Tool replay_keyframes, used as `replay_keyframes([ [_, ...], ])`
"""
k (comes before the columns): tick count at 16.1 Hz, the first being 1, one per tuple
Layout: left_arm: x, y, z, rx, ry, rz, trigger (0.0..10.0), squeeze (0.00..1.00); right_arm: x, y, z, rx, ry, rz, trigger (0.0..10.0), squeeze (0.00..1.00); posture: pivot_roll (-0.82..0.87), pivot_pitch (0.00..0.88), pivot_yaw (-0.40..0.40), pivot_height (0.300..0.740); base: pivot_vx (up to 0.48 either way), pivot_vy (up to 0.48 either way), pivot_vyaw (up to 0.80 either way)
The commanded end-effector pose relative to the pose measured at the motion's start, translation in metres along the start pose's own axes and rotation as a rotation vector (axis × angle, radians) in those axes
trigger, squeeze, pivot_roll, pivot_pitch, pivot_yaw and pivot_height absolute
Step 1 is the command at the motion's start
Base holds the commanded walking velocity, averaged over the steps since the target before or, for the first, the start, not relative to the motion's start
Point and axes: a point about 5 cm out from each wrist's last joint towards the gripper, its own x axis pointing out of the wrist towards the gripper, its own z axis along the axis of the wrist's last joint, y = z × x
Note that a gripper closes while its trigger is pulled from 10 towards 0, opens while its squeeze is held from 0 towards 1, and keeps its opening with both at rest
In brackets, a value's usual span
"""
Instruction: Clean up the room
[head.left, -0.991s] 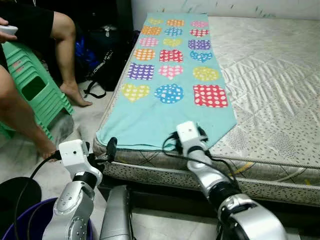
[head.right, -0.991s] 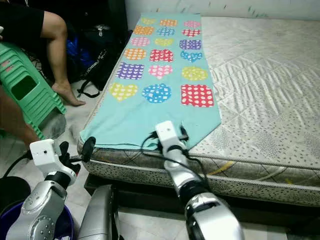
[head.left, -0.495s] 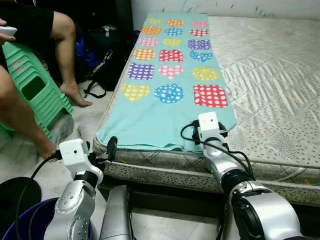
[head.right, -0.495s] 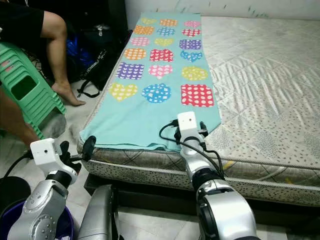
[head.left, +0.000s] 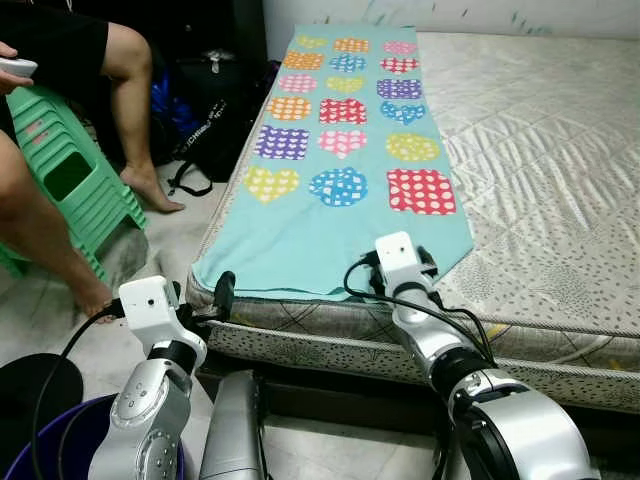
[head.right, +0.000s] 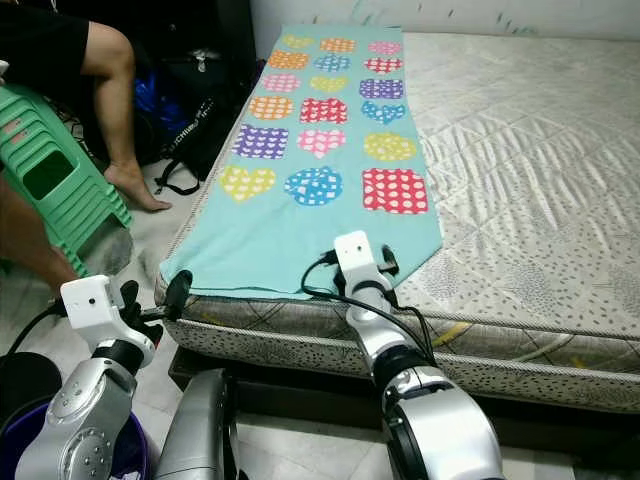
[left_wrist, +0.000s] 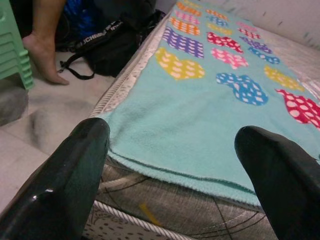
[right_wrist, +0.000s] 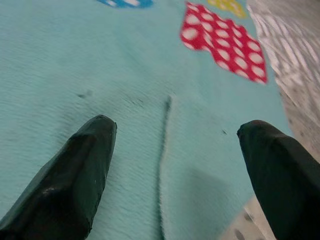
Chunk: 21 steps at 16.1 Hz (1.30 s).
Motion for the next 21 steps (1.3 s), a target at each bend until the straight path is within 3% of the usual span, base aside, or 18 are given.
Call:
replay_keyframes([
  [1,0.002,0.001,0.001,0.018,0.006,0.007,10.0,0.0,0.0,0.0,-0.003,0.018,0.024,-0.016,7.6,0.0,0.1,0.042,0.035,0.486,0.0,0.0,0.0],
  [3,0.002,0.001,0.001,0.02,0.006,0.006,10.0,0.0,0.0,-0.001,-0.003,0.044,0.045,-0.026,10.0,0.0,0.1,0.041,0.037,0.486,0.0,0.0,0.0],
  [4,0.002,0.001,0.001,0.02,0.006,0.005,10.0,0.0,0.0,-0.002,-0.006,0.071,0.069,-0.023,10.0,0.0,0.1,0.041,0.037,0.486,0.0,0.0,0.0],
  [7,0.002,0.001,0.003,0.022,0.002,0.006,10.0,0.0,-0.002,-0.002,-0.019,0.037,0.109,0.008,10.0,0.0,0.11,0.038,0.038,0.486,0.0,0.0,0.0],
  [8,0.002,0.001,0.003,0.023,0.002,0.007,10.0,0.0,-0.003,-0.004,-0.023,0.026,0.115,0.001,6.4,0.0,0.11,0.037,0.038,0.486,0.0,0.0,0.0],
  [9,0.002,0.002,0.003,0.024,0.001,0.007,10.0,0.0,-0.004,-0.007,-0.027,0.02,0.123,-0.013,0.0,0.0,0.11,0.037,0.038,0.486,0.0,0.0,0.0],
  [21,0.006,0.003,0.007,0.033,-0.005,-0.001,10.0,0.0,-0.002,-0.016,-0.03,0.185,0.151,-0.074,0.0,0.0,0.12,0.022,0.046,0.486,0.0,0.0,0.0],
])
